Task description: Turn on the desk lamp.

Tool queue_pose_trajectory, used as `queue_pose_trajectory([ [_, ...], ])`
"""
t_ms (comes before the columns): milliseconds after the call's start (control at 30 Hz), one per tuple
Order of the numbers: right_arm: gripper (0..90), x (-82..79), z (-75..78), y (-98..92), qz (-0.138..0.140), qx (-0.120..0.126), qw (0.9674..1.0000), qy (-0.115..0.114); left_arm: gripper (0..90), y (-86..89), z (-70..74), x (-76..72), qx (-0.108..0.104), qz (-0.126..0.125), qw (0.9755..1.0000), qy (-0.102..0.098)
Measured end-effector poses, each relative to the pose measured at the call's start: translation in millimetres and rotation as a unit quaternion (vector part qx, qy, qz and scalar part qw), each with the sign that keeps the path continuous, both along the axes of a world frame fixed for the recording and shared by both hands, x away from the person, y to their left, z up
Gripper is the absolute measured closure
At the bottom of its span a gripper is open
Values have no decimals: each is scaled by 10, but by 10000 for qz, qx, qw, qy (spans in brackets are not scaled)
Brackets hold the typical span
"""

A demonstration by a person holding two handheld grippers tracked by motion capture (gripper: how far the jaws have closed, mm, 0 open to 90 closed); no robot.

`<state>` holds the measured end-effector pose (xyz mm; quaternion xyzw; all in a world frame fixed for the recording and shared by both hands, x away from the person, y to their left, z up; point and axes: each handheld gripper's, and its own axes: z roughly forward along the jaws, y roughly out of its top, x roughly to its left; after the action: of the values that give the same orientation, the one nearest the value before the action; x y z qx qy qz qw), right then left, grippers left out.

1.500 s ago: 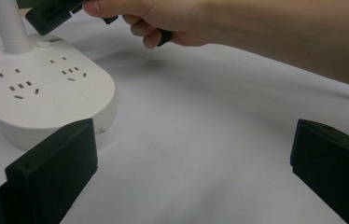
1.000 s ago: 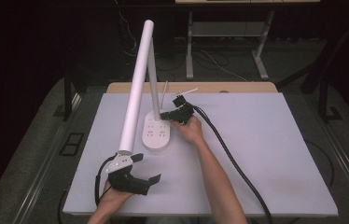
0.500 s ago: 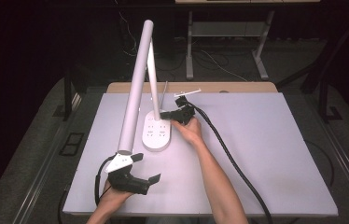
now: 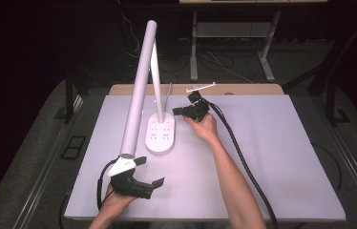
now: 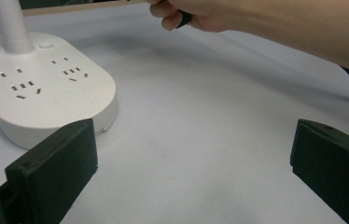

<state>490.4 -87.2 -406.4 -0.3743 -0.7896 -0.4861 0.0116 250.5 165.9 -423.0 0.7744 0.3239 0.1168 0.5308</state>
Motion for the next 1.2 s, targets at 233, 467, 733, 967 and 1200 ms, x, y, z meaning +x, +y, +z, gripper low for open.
queue_pose_trajectory([
  [233,897,-102,175,-180,20,-91,9999,-116,0,2,-4,8,17,0,10000,6],
  [467,895,-255,320,-368,118,-166,9995,-254,0,-6,-8,13,39,-5,10000,18],
  [733,587,-552,516,-583,149,-379,9978,-525,0,-10,-14,16,68,27,10000,25],
  [967,350,-827,578,-802,-82,-539,9960,-705,0,-17,-14,9,74,26,10000,19],
  [1200,63,-1087,569,-1023,-180,-423,9969,-641,0,-13,-9,7,49,29,10000,27],
])
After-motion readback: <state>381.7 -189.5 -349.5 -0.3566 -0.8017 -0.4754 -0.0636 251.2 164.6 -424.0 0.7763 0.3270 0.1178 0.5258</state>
